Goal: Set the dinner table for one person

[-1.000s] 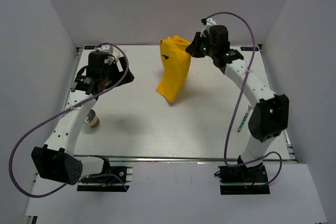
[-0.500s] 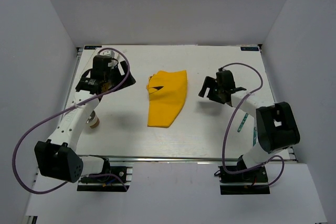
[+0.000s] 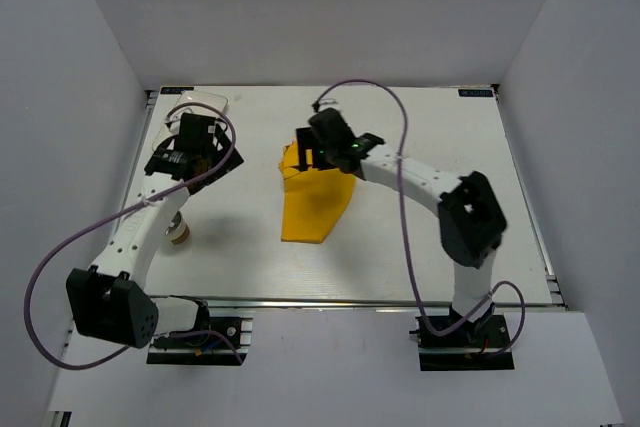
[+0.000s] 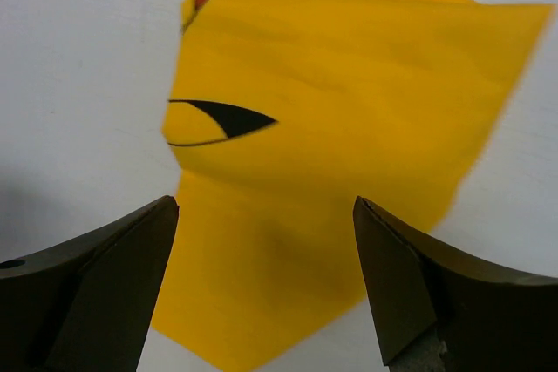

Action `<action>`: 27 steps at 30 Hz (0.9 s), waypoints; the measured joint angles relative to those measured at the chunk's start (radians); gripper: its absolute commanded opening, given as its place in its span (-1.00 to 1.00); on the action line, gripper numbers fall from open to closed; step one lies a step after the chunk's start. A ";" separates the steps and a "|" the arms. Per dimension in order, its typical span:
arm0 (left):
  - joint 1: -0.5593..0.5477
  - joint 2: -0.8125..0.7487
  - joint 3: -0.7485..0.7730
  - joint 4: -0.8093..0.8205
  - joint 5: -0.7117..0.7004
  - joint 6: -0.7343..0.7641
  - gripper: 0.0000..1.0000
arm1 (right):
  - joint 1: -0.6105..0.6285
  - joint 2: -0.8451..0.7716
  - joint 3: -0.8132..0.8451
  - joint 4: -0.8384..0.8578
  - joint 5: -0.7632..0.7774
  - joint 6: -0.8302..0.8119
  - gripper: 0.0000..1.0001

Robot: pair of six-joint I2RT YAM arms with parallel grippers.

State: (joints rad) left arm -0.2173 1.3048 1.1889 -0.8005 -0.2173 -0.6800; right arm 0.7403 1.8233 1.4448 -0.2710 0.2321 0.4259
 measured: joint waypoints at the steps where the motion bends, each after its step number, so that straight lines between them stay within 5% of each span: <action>1: 0.000 -0.021 0.000 -0.015 -0.034 -0.016 0.96 | 0.031 0.062 0.086 -0.044 0.031 0.006 0.68; 7: 0.006 -0.149 0.002 -0.039 -0.123 -0.035 0.96 | 0.159 0.444 0.580 -0.267 0.204 0.055 0.26; 27: 0.006 -0.115 -0.051 0.015 -0.037 0.098 0.96 | 0.208 0.588 0.706 -0.373 0.367 0.066 0.59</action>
State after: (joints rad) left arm -0.2115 1.1896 1.1374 -0.7853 -0.2546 -0.5823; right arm 0.9478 2.4111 2.1509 -0.6437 0.5991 0.4923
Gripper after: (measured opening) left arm 0.976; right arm 0.791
